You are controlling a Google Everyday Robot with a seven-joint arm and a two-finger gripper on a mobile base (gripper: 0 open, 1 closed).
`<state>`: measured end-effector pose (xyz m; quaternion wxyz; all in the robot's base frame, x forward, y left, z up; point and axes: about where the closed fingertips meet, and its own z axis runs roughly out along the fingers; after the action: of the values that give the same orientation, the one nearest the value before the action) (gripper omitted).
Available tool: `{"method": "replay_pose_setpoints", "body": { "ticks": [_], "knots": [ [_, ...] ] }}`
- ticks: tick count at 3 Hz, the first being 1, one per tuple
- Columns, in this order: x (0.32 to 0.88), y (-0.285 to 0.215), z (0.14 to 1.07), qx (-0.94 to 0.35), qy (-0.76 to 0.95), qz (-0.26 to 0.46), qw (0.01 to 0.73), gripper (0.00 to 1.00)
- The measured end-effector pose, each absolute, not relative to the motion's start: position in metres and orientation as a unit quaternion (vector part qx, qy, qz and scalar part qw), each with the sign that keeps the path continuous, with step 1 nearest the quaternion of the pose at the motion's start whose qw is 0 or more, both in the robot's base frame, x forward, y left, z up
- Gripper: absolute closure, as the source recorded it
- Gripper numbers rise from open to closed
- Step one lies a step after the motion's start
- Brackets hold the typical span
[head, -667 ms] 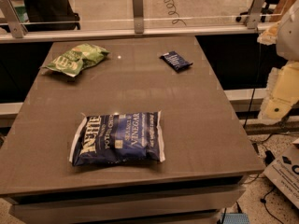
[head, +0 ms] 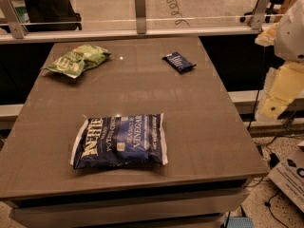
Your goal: Pick rxbar blueberry
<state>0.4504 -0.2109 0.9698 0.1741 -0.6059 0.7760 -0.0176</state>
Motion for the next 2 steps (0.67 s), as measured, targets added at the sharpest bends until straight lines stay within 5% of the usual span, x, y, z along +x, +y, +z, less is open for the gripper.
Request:
{"method": "replay_pose_setpoints", "body": {
  "ticks": [2],
  "knots": [
    [0.547,-0.189,0.948,-0.610,0.748,0.022,0.260,0.00]
  ]
}}
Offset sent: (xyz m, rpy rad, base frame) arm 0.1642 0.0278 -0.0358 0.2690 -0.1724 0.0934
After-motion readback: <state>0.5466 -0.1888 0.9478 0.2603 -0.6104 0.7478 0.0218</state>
